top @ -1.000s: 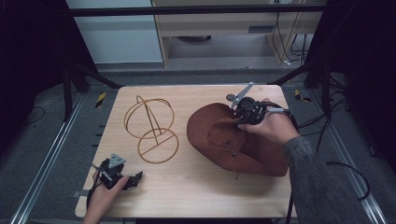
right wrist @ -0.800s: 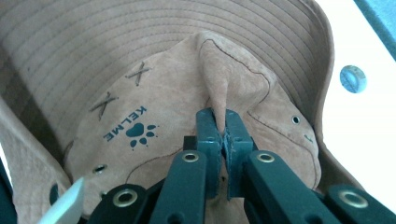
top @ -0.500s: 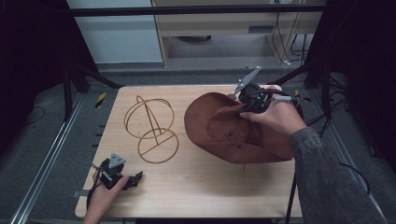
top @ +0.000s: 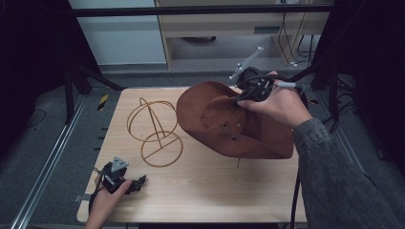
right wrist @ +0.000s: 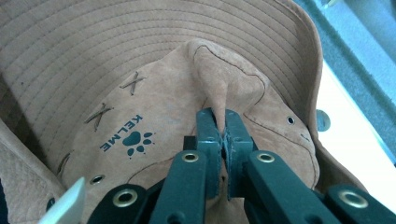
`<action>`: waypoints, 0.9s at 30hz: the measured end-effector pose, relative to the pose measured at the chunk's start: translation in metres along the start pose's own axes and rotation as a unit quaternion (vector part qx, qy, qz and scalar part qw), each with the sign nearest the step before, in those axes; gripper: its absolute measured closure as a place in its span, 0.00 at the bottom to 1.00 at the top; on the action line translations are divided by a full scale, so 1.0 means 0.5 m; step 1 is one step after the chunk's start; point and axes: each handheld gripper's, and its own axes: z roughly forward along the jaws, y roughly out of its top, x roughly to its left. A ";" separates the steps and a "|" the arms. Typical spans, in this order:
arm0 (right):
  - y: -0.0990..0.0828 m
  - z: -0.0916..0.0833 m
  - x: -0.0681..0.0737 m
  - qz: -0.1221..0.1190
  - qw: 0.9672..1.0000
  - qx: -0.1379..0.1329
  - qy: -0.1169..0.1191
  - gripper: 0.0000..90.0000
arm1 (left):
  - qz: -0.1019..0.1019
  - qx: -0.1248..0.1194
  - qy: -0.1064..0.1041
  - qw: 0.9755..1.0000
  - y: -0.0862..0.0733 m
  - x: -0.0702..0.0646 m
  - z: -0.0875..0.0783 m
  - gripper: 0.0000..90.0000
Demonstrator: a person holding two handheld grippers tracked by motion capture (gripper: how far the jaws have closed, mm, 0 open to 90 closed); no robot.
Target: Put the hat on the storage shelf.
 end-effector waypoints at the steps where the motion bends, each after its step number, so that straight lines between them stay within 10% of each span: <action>1: 0.007 -0.005 0.001 0.000 1.000 -0.002 -0.001 0.98 | 0.000 0.000 0.000 1.000 0.000 0.000 0.000 0.00; 27: 0.127 -0.061 0.033 -0.012 0.999 -0.038 -0.005 0.98 | 0.000 -0.001 0.001 1.000 0.000 0.000 0.000 0.00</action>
